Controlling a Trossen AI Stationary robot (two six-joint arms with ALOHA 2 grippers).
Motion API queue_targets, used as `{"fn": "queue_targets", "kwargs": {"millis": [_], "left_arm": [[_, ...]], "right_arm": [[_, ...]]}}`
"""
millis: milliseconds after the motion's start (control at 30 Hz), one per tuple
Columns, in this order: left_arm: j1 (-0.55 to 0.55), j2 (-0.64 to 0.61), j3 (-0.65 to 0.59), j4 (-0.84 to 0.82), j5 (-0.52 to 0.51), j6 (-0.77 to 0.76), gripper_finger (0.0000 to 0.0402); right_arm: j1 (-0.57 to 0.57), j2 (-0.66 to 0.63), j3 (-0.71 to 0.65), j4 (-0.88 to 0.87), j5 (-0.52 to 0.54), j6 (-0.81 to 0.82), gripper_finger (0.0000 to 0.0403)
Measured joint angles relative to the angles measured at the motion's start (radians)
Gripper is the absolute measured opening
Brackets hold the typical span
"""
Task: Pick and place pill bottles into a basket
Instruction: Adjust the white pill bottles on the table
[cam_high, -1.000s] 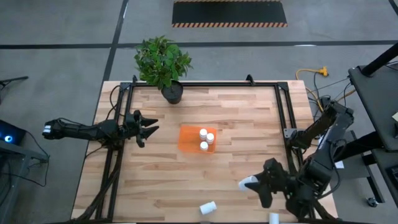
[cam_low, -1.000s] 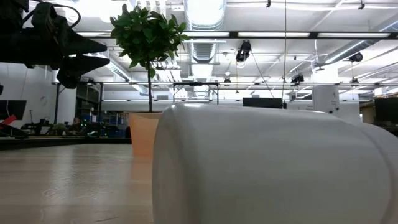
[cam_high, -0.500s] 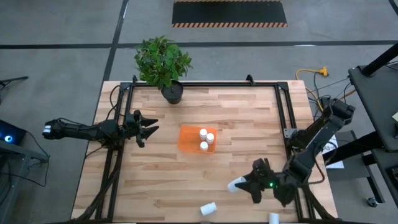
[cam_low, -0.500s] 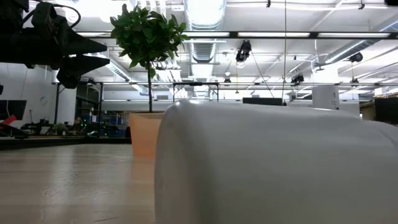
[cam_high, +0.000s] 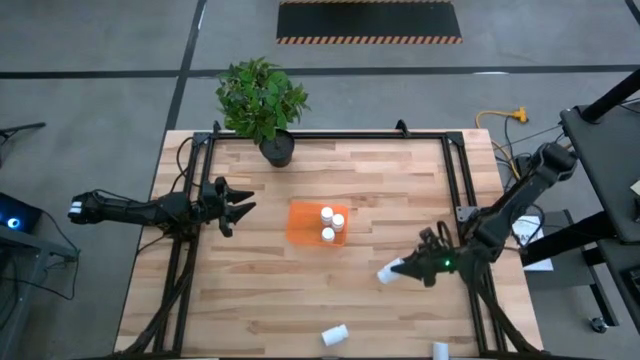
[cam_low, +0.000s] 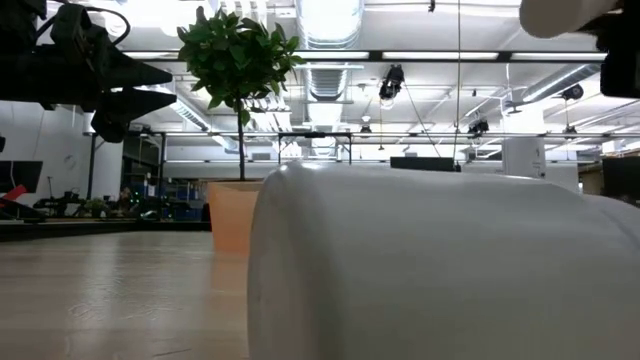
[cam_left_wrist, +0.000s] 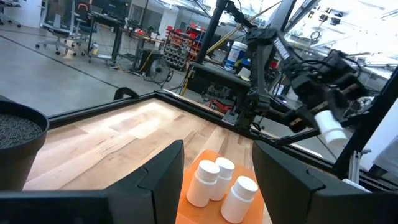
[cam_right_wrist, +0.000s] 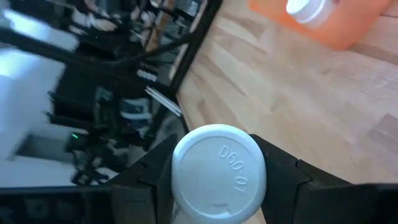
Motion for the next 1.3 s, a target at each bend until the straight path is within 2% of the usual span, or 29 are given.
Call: {"fn": "queue_targets", "kwargs": {"millis": [200, 433, 567, 900, 1033, 1200, 1300], "left_arm": [[0.000, 0.000, 0.000, 0.000, 0.000, 0.000, 0.0173], [0.000, 0.000, 0.000, 0.000, 0.000, 0.000, 0.0173], [0.000, 0.000, 0.000, 0.000, 0.000, 0.000, 0.0173], [0.000, 0.000, 0.000, 0.000, 0.000, 0.000, 0.0173], [0.000, 0.000, 0.000, 0.000, 0.000, 0.000, 0.0173], [0.000, 0.000, 0.000, 0.000, 0.000, 0.000, 0.0173], [0.000, 0.000, 0.000, 0.000, 0.000, 0.000, 0.0173]], "right_arm": [[-0.028, -0.058, -0.069, 0.001, -0.001, 0.065, 0.0156], [-0.032, -0.005, -0.070, 0.004, 0.060, 0.146, 0.0156], [-0.039, 0.072, -0.070, 0.020, 0.054, 0.216, 0.0156], [-0.048, 0.338, -0.070, 0.208, 0.026, 0.390, 0.0156], [-0.060, 0.438, -0.070, 0.297, -0.026, 0.413, 0.0156], [-0.072, 0.518, -0.070, 0.476, -0.025, 0.409, 0.0156], [-0.073, 0.547, -0.070, 0.497, -0.026, 0.452, 0.0156]]}}
